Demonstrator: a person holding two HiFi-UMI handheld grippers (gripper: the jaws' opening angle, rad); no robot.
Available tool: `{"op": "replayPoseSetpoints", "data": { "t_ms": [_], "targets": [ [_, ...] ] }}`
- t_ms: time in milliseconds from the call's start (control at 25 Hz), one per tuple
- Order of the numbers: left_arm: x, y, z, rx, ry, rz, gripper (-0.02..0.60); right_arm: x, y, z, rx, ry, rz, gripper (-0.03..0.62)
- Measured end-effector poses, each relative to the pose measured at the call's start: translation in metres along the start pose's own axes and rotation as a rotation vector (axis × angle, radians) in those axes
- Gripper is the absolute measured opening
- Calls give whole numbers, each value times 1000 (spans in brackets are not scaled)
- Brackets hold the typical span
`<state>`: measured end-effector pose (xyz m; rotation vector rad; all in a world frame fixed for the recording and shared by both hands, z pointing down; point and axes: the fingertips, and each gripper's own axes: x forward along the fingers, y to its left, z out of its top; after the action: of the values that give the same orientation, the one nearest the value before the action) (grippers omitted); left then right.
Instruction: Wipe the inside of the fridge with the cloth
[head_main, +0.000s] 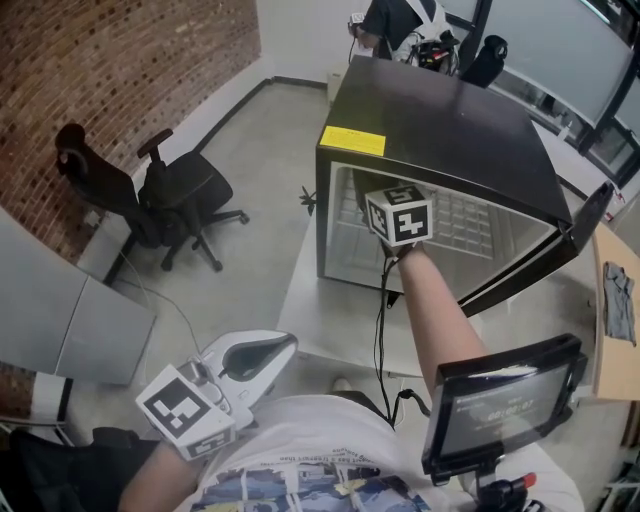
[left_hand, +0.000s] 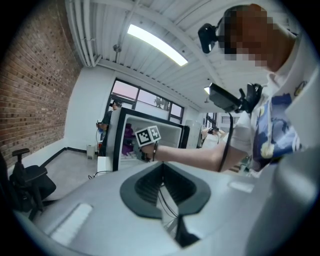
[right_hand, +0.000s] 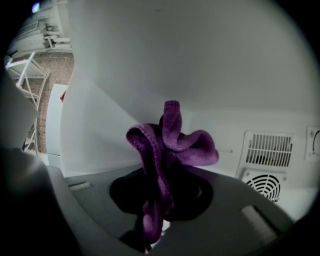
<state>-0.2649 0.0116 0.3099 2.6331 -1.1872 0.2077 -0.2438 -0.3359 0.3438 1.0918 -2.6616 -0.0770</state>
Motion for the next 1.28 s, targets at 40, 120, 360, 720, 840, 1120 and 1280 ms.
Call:
{"op": "replayPoseSetpoints", "data": {
  "t_ms": [40,120,360,720,840,1120,1280],
  "targets": [
    [0,-1,1,0,-8,-6,8,-1,5,1,-6,-5,16,80],
    [-1,-2,2,-6,-21,-13,8,-4,11,3,-13,-12,32,80],
    [-8,-4,-2,4,-8,-32,8,-18,25,5,-17,-28,51,80],
    [-17,-12,-3,10,-4,-72,8,-51,55,1,-6,-43,71,80],
    [-21,-15,-4,2,-4,-86,8,-62,66,0,-2,-45,77,80],
    [-21,-24,-12,12,21,-142,8,-88,81,-4,-8,-48,78,80],
    [-15,-28,-13,8,28,-175,8,-107,60,-5,-3,-49,11,80]
  ]
}}
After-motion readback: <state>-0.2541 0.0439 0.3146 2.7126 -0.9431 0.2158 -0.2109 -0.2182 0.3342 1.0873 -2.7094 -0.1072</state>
